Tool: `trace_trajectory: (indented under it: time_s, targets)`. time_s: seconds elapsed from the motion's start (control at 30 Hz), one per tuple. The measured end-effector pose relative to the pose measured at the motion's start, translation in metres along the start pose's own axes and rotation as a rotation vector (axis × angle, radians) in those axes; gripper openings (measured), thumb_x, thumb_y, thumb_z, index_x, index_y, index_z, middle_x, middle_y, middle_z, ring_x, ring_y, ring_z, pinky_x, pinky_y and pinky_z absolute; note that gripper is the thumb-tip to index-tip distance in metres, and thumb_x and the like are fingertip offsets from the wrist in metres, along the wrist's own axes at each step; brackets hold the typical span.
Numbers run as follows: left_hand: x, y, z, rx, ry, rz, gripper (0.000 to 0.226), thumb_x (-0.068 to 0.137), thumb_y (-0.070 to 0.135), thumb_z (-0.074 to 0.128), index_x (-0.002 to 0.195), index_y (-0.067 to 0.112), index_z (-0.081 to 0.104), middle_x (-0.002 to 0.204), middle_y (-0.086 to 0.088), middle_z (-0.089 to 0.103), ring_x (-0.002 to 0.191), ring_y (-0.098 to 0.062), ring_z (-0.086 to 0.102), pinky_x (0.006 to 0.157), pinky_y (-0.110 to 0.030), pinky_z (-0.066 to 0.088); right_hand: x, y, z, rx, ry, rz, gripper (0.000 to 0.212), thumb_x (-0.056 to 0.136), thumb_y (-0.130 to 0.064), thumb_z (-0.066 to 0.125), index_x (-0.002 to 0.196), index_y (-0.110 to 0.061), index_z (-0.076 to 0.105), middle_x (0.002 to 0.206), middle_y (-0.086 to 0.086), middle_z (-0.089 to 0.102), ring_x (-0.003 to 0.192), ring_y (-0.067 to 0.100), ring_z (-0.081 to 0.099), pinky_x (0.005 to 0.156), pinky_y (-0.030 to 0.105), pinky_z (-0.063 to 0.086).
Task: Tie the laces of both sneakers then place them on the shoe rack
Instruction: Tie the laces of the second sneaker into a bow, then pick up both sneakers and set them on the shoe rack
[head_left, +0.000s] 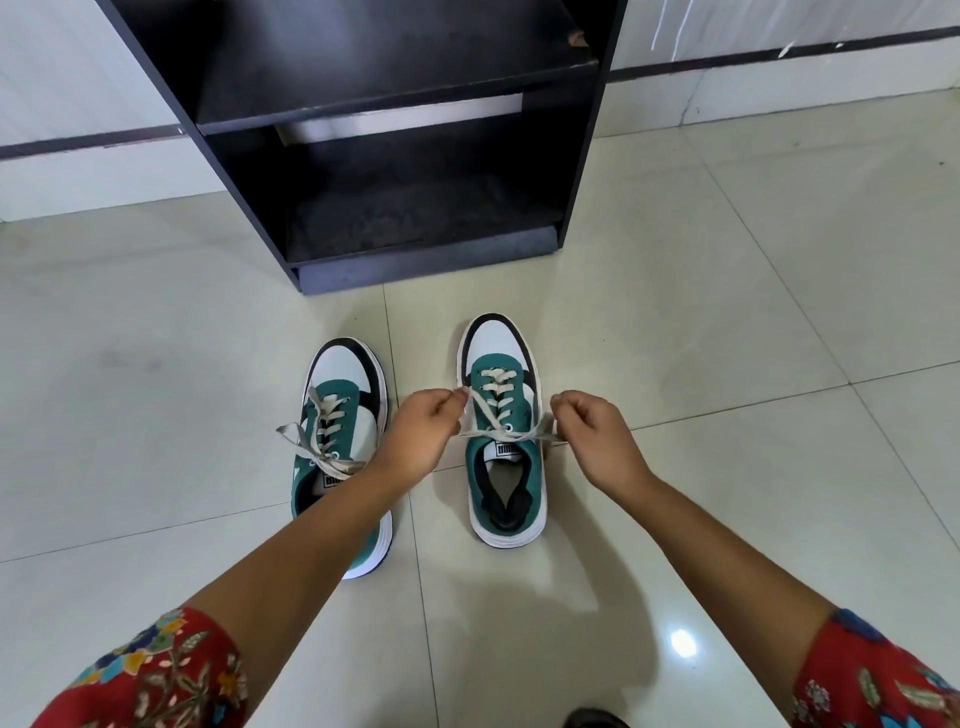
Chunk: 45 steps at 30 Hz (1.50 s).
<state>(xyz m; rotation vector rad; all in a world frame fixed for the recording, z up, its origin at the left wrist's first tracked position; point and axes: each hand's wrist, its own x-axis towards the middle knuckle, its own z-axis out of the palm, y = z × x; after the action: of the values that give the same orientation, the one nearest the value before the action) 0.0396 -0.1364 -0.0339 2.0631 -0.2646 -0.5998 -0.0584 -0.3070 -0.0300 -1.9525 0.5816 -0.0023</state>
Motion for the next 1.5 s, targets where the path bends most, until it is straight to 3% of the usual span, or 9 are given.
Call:
trace_trajectory:
  time_s: [0.13, 0.43, 0.57, 0.7, 0.87, 1.07, 1.23, 1.43, 1.5]
  targets:
    - [-0.001, 0.0, 0.002, 0.744, 0.103, 0.4, 0.045, 0.098, 0.036, 0.034, 0.068, 0.01, 0.057, 0.055, -0.007, 0.059, 0.052, -0.027, 0.054, 0.044, -0.026, 0.026, 0.0, 0.0, -0.001, -0.393, -0.005, -0.091, 0.036, 0.096, -0.031, 0.038, 0.067, -0.012, 0.051, 0.051, -0.004, 0.05, 0.059, 0.023, 0.052, 0.058, 0.034, 0.041]
    - [0.009, -0.018, 0.003, 1.064, 0.173, 0.543, 0.043, 0.088, 0.033, 0.05, 0.049, 0.016, 0.05, 0.03, -0.001, 0.046, 0.022, -0.021, 0.037, 0.043, -0.01, 0.011, 0.004, 0.022, -0.004, -0.381, -0.022, -0.025, 0.045, 0.097, -0.028, 0.039, 0.053, -0.024, 0.031, 0.049, -0.004, 0.039, 0.05, 0.016, 0.038, 0.052, 0.033, 0.029]
    - [0.011, -0.019, 0.0, 1.052, 0.143, 0.499, 0.038, 0.082, 0.028, 0.067, 0.05, 0.014, 0.051, 0.031, -0.003, 0.047, 0.027, -0.018, 0.021, 0.043, -0.009, 0.014, 0.004, 0.023, -0.005, -0.396, -0.047, 0.006, 0.044, 0.097, -0.029, 0.037, 0.054, -0.023, 0.033, 0.052, -0.003, 0.041, 0.056, 0.021, 0.042, 0.056, 0.034, 0.032]
    - [0.003, -0.008, 0.005, 0.936, 0.069, 0.357, 0.041, 0.098, 0.035, 0.036, 0.074, 0.01, 0.059, 0.06, -0.008, 0.062, 0.05, -0.027, 0.052, 0.051, -0.026, 0.037, 0.004, 0.025, -0.002, -0.354, -0.062, 0.068, 0.042, 0.097, -0.027, 0.038, 0.055, -0.022, 0.037, 0.055, 0.0, 0.046, 0.054, 0.018, 0.045, 0.056, 0.032, 0.032]
    - [-0.017, -0.004, -0.006, 0.204, 0.037, 0.038, 0.035, 0.097, 0.037, 0.037, 0.08, 0.01, 0.051, 0.077, -0.009, 0.057, 0.066, -0.023, 0.055, 0.067, -0.034, 0.041, 0.006, 0.01, -0.021, 0.249, -0.119, 0.395, 0.032, 0.093, -0.027, 0.044, 0.067, -0.014, 0.06, 0.074, 0.004, 0.064, 0.062, 0.018, 0.057, 0.059, 0.028, 0.038]
    - [-0.054, -0.006, -0.036, -0.045, 0.313, 0.067, 0.016, 0.093, 0.037, 0.046, 0.1, 0.023, 0.049, 0.103, -0.004, 0.058, 0.087, -0.017, 0.06, 0.077, -0.044, 0.053, -0.026, -0.006, -0.018, -0.448, 0.135, 0.022, 0.032, 0.093, -0.043, 0.042, 0.112, -0.021, 0.054, 0.113, 0.003, 0.056, 0.078, 0.022, 0.059, 0.069, 0.031, 0.041]
    - [-0.089, -0.024, -0.052, 0.401, 0.442, 0.195, 0.021, 0.085, 0.024, 0.061, 0.102, 0.012, 0.055, 0.115, -0.007, 0.057, 0.102, -0.025, 0.052, 0.084, -0.034, 0.042, -0.065, -0.04, 0.008, -0.878, -0.214, -0.164, 0.054, 0.085, -0.067, 0.032, 0.131, -0.037, 0.034, 0.108, 0.006, 0.065, 0.091, 0.031, 0.063, 0.066, 0.034, 0.043]
    - [-0.124, -0.061, -0.059, 0.296, 0.353, -0.152, 0.052, 0.065, 0.033, 0.079, 0.11, 0.023, 0.053, 0.153, -0.004, 0.014, 0.13, -0.028, 0.038, 0.1, -0.04, 0.041, -0.074, -0.026, 0.031, -0.897, -0.322, -0.093, 0.061, 0.08, -0.056, 0.055, 0.135, -0.042, 0.035, 0.132, 0.008, 0.051, 0.103, 0.033, 0.06, 0.077, 0.033, 0.047]
    - [-0.127, -0.065, -0.06, 0.278, 0.213, -0.258, 0.056, 0.064, 0.031, 0.079, 0.114, 0.025, 0.055, 0.149, -0.004, 0.025, 0.122, -0.028, 0.047, 0.092, -0.034, 0.043, -0.072, -0.023, 0.035, -0.841, -0.258, -0.107, 0.052, 0.081, -0.049, 0.058, 0.129, -0.039, 0.044, 0.127, 0.007, 0.055, 0.102, 0.034, 0.06, 0.077, 0.033, 0.046]
